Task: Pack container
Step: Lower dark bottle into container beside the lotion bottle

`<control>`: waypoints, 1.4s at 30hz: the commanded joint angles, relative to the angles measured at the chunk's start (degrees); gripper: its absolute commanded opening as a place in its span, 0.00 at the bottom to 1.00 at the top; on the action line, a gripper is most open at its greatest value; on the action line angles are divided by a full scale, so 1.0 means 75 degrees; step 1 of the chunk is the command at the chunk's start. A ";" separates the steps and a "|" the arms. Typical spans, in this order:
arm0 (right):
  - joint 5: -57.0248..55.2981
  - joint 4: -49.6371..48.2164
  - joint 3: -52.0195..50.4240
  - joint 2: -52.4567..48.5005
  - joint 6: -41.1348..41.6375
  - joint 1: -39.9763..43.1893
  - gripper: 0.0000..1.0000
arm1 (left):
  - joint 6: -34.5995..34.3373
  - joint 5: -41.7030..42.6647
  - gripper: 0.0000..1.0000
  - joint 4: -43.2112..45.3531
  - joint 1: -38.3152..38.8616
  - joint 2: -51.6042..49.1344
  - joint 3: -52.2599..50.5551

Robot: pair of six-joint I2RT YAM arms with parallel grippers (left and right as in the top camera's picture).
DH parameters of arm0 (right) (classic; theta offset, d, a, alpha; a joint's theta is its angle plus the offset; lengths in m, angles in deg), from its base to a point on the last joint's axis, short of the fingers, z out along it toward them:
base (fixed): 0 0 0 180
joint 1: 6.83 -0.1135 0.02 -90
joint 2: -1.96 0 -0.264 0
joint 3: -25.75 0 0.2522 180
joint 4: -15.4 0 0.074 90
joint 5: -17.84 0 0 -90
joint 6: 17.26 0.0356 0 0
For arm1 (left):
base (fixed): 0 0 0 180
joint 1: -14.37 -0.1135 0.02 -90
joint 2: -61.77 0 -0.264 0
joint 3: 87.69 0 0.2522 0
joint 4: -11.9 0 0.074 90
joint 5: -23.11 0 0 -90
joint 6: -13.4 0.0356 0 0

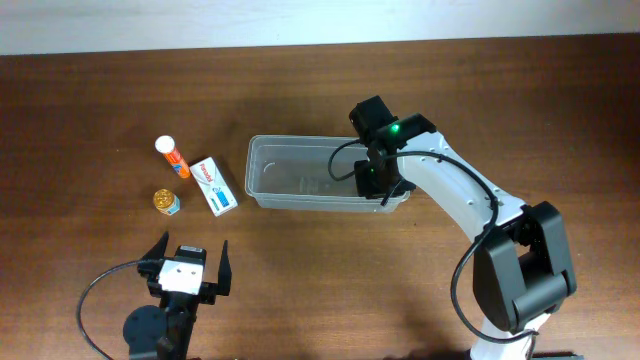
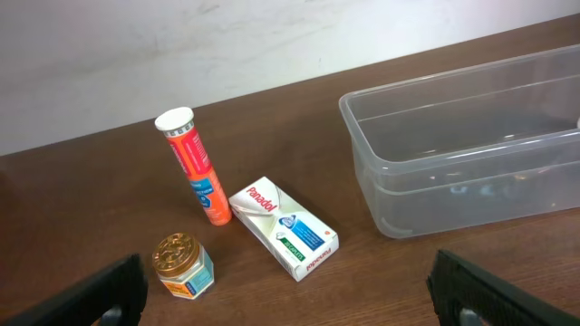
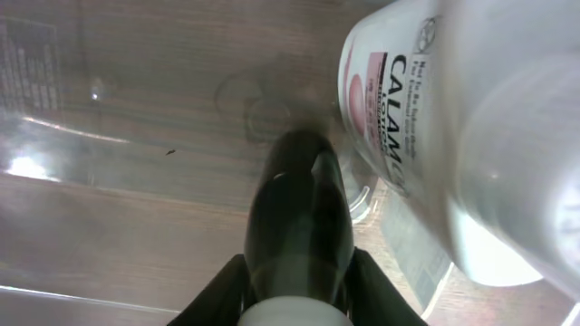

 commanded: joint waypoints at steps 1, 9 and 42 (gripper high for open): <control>0.0067 -0.0020 -0.0023 -0.0117 0.0076 -0.0035 0.30 | -0.0044 -0.0029 0.99 0.0006 -0.0038 0.0052 -0.0041; 0.0064 -0.0050 -0.0023 -0.0117 0.0044 -0.0035 0.41 | -0.0044 -0.0029 0.99 0.0006 -0.0038 0.0052 -0.0041; 0.0073 0.0600 0.0600 -0.0108 0.0020 -0.0029 0.63 | -0.0044 -0.0029 0.99 0.0006 -0.0038 0.0052 -0.0041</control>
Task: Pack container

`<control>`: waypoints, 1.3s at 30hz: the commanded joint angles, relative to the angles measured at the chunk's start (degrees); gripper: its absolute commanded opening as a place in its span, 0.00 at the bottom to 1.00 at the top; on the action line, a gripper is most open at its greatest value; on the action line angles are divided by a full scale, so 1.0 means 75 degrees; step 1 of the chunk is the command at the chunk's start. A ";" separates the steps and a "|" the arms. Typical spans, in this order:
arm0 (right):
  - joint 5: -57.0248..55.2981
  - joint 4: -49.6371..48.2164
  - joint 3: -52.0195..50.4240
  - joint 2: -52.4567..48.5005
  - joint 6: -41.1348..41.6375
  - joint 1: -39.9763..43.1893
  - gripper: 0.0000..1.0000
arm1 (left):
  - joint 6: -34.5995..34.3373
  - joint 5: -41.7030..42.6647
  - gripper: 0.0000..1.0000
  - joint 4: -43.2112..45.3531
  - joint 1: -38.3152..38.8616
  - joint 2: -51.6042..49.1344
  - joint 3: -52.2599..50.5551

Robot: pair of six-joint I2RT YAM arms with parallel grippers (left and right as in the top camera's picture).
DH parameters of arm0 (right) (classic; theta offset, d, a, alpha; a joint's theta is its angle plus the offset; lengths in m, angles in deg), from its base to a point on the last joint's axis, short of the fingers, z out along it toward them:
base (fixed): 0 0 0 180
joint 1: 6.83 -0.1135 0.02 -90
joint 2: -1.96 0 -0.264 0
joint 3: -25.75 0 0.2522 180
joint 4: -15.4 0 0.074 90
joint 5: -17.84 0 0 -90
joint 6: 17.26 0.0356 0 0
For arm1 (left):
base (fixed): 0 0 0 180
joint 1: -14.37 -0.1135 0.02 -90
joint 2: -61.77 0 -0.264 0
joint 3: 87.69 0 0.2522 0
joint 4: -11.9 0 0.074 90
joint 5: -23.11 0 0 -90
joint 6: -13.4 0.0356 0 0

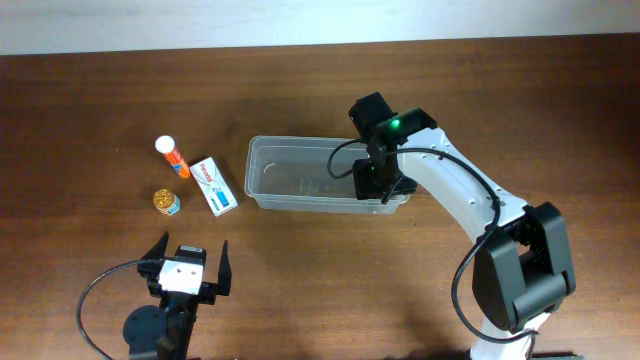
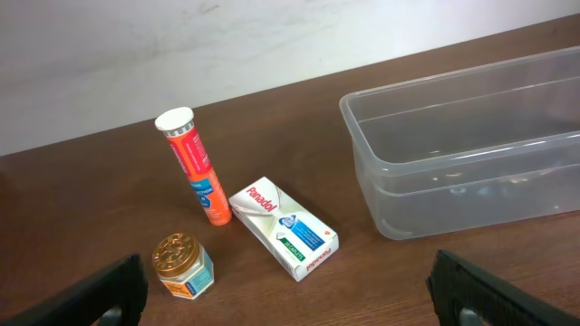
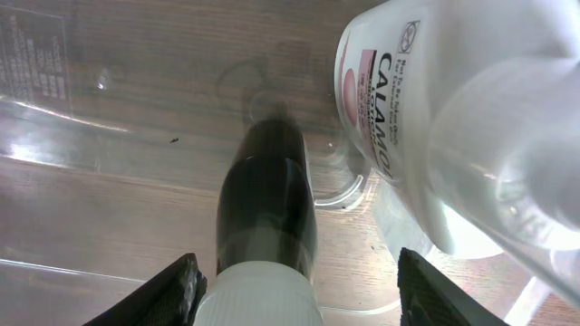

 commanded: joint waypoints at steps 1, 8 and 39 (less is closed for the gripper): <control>0.0020 0.0119 0.0321 -0.0085 0.0038 -0.0029 0.62 | -0.0041 -0.0029 0.99 0.0006 -0.0038 0.0052 -0.0041; 0.0029 0.1093 0.1486 -0.0085 0.0038 -0.0029 0.63 | -0.0041 -0.0029 0.99 0.0006 -0.0038 0.0052 -0.0041; 0.0551 0.1495 0.2264 -0.1040 -0.0420 -0.1087 0.04 | -0.0044 -0.0029 0.99 0.0006 -0.0038 0.0052 -0.0041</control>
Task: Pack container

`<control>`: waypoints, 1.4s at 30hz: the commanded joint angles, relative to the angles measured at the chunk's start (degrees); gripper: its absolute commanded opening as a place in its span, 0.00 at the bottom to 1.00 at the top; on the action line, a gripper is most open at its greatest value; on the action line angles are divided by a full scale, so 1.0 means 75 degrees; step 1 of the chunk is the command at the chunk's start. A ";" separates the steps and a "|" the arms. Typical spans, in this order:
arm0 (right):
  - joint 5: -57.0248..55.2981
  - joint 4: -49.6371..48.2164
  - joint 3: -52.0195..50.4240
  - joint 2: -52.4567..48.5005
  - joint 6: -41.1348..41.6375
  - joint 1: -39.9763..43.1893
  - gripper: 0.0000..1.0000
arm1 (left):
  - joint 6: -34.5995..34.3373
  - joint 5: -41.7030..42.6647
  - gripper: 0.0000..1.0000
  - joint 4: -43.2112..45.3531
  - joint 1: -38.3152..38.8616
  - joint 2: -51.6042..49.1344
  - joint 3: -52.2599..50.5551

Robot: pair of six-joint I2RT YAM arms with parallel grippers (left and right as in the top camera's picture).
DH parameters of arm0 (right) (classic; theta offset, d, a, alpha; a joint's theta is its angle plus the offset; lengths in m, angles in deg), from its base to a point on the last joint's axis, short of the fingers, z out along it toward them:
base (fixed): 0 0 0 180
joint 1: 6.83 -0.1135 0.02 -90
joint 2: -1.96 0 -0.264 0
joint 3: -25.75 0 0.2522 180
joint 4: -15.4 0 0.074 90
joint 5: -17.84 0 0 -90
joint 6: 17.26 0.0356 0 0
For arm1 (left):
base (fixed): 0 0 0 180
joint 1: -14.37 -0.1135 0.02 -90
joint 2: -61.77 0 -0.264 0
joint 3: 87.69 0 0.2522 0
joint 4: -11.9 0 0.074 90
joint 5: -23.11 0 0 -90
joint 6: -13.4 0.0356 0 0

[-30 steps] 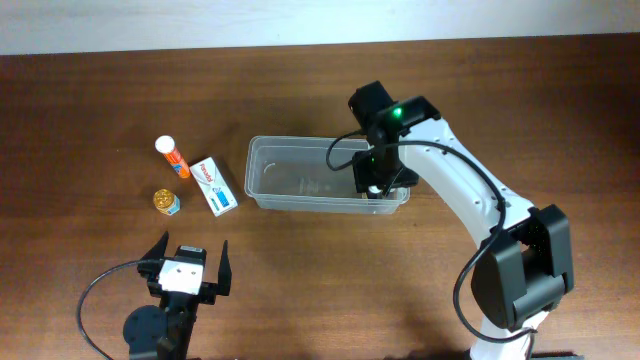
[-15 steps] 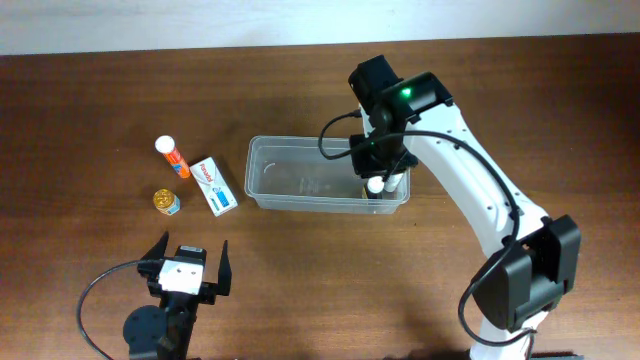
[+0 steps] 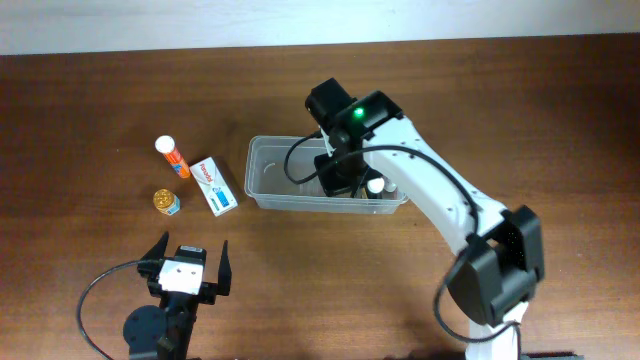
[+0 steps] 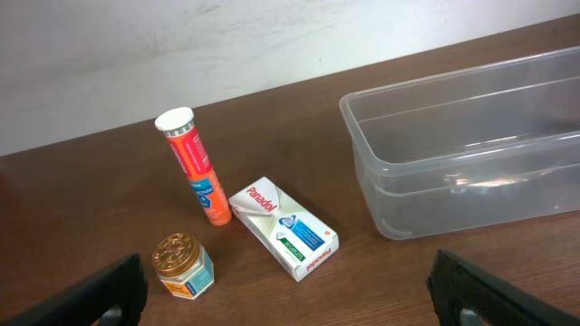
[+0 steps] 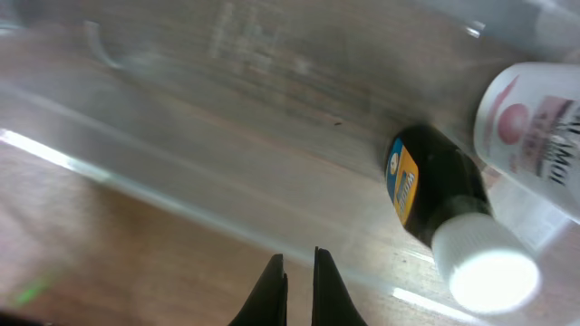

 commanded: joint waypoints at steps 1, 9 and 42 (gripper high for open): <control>-0.0198 -0.0017 -0.0105 -0.0437 -0.0015 -0.0009 0.04 | -0.0044 -0.0029 0.99 0.0003 -0.0038 0.0052 -0.0041; -0.0912 -0.0009 -0.0289 -0.0557 -0.0015 -0.0009 0.04 | -0.0044 -0.0029 0.99 0.0003 -0.0038 0.0052 -0.0041; -0.1842 0.0041 -0.0577 -0.0557 -0.0137 0.0364 0.04 | -0.0044 -0.0029 0.99 0.0003 -0.0038 0.0052 -0.0041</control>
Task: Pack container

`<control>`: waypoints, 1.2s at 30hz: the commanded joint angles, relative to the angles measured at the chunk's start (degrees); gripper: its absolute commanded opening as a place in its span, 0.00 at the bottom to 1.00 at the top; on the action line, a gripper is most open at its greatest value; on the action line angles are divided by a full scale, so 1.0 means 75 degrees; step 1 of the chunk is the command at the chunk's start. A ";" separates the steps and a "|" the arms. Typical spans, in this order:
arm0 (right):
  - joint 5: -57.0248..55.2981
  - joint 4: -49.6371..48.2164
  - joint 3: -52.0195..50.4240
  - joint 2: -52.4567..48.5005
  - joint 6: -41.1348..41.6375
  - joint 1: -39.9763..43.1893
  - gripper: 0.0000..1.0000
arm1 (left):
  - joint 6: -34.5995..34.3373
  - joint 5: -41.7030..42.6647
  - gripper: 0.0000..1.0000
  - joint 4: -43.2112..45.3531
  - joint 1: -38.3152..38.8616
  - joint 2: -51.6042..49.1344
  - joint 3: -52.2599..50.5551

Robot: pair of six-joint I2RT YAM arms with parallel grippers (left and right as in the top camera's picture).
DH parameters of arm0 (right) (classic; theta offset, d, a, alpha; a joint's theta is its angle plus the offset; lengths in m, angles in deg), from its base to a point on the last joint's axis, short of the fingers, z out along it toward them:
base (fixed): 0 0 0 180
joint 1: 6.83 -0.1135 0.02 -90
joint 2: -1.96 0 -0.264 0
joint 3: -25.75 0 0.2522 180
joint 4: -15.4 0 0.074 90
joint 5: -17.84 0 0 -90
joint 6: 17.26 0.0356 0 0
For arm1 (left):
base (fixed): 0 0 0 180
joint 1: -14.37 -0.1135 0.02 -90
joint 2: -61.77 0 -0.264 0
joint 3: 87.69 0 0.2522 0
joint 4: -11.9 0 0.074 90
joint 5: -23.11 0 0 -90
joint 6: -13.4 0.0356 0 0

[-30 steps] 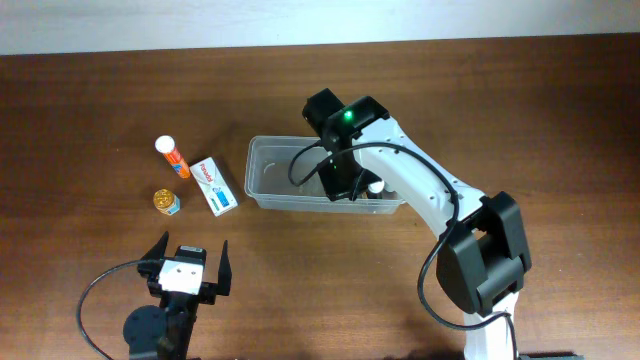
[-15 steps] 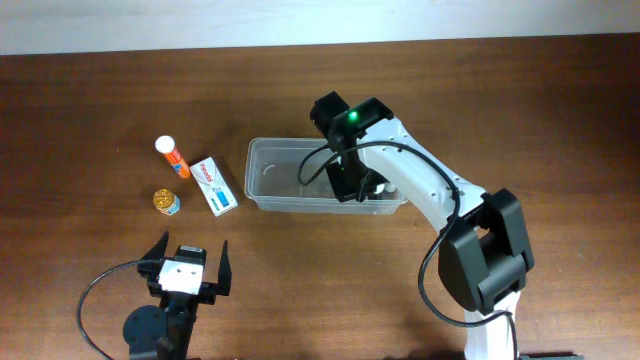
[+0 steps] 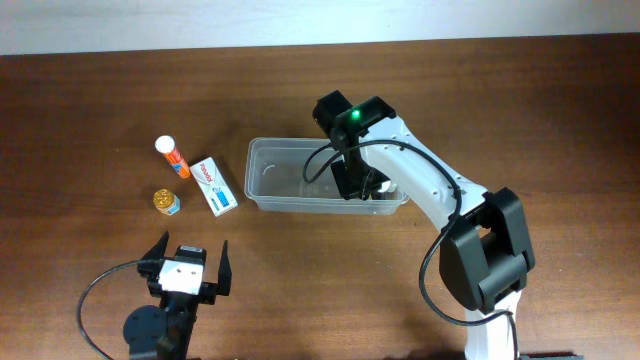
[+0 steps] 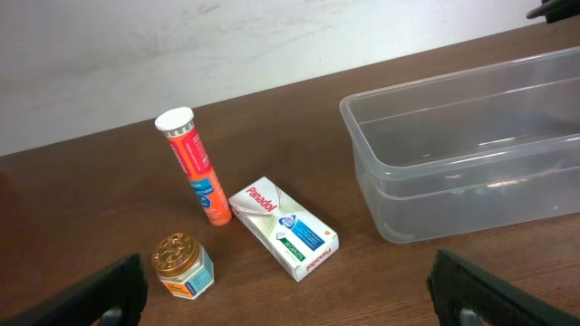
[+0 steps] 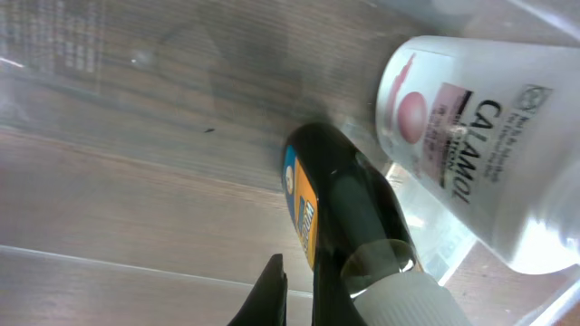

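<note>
A clear plastic container [image 3: 262,175] stands mid-table, its near wall [image 4: 453,195] also in the left wrist view. My right gripper [image 3: 350,183] reaches down into its right part. In the right wrist view its jaws [image 5: 294,272] are shut and empty, right against a dark bottle [image 5: 349,208] with a white cap, which lies on the container floor beside a white Calamine bottle [image 5: 471,136]. An orange tube [image 4: 195,167], a Panadol box [image 4: 283,227] and a small gold-lidded jar [image 4: 181,265] wait left of the container. My left gripper [image 4: 290,303] is open, low at the front.
The tube [image 3: 171,157], box [image 3: 214,187] and jar [image 3: 166,201] sit in a cluster on the brown wooden table, a hand's width left of the container. The left gripper [image 3: 188,250] rests near the table's front edge.
My right gripper was shut over the container's middle, away from the dark bottle. Now it is further right, shut against that bottle. The left arm and the loose items are unchanged.
At first my right gripper was shut on the dark bottle inside the container, next to the Calamine bottle. Then its fingers stood wide open around the bottle lying there. It then appeared shut over the container's middle, and is now back beside the bottle.
</note>
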 commanded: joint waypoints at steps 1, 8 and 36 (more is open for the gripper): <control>-0.0402 0.0055 -0.0076 -0.0029 -0.0052 0.0073 0.04 | -0.0044 -0.0029 0.99 0.0003 -0.0038 0.0050 -0.0041; -0.0391 0.0052 -0.0076 -0.0029 -0.0052 0.0052 0.05 | -0.0044 -0.0029 0.99 0.0003 -0.0038 0.0050 -0.0041; -0.0315 -0.0804 -0.0892 -0.0029 -0.0271 0.0058 0.04 | -0.0041 -0.0029 0.99 0.0003 -0.0038 0.0050 -0.0041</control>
